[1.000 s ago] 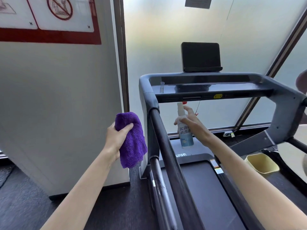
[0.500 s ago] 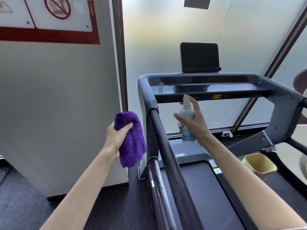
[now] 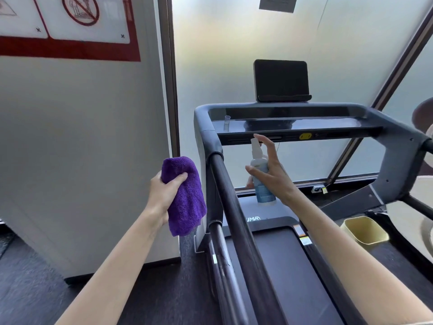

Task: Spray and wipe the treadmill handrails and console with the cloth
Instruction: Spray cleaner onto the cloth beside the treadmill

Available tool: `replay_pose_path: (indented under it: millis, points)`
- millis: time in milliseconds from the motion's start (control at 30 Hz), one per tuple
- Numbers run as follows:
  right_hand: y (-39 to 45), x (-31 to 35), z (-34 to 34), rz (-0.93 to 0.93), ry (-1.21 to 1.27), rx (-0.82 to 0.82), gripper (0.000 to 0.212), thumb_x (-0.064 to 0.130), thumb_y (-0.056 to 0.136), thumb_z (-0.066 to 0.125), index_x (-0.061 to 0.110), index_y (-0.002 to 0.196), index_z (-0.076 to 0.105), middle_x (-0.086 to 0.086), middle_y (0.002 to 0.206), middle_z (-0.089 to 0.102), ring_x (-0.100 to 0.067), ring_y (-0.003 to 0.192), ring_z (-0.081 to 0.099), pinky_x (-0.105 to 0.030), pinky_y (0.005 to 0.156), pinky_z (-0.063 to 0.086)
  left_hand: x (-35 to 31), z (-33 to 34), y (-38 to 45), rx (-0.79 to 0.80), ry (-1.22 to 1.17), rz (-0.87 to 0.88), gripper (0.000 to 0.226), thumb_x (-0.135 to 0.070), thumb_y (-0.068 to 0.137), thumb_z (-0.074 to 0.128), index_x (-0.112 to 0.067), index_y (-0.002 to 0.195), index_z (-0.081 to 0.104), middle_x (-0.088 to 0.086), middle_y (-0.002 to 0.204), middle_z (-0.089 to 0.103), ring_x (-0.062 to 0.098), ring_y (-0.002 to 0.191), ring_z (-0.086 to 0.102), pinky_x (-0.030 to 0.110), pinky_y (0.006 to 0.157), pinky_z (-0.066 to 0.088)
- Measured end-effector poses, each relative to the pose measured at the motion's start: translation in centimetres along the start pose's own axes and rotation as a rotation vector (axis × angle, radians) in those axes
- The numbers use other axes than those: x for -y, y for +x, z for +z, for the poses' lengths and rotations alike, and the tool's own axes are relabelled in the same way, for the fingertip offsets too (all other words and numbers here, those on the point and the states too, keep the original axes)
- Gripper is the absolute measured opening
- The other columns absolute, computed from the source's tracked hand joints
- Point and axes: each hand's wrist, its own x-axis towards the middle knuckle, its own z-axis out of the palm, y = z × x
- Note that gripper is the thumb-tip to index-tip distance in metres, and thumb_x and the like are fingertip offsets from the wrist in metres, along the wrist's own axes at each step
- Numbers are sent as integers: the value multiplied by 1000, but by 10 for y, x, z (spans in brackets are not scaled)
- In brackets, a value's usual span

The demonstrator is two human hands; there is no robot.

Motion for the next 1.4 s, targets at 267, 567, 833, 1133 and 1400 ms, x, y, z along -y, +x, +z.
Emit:
replay_pose_path:
  millis: [267, 567, 833, 1133, 1400]
  points:
    - [-2, -1, -4, -26, -251, 22, 72, 10, 82, 74, 44, 131, 34, -21, 104, 57, -25, 55, 55, -34, 49, 57, -1, 8, -3, 20, 4, 14, 12, -8, 88, 67, -14, 98, 62, 2, 86, 68, 13, 70, 66, 19, 53, 54]
    - [3, -11, -2, 24, -470, 35, 68, 5, 81, 64, 41, 133, 38, -19, 90, 57, -27, 60, 54, -45, 58, 56, 0, 9, 1, 18, 3, 11, 12, -9, 87, 68, -16, 96, 64, 1, 85, 70, 7, 63, 68, 20, 52, 53]
    - [-1, -9, 1, -27, -522, -38, 65, 4, 78, 64, 34, 130, 41, -15, 85, 57, -29, 58, 53, -49, 55, 55, 0, 9, 1, 13, 4, 10, 15, -11, 87, 68, -14, 101, 63, 3, 89, 70, 17, 76, 67, 28, 64, 54]
    - [-15, 6, -3, -26, -339, 20, 72, -1, 80, 63, 42, 131, 38, -18, 88, 57, -32, 50, 57, -34, 40, 53, 5, 10, -5, 13, 44, 28, 15, -11, 88, 68, -14, 102, 63, 5, 92, 69, 21, 81, 67, 32, 71, 56]
    - [-64, 8, -13, 19, -324, 48, 65, -2, 84, 57, 39, 132, 40, -16, 70, 56, -37, 46, 55, -42, 38, 51, 12, 12, -23, 2, 56, 20, 14, -12, 86, 70, -16, 98, 63, 7, 96, 70, 27, 91, 68, 40, 82, 56]
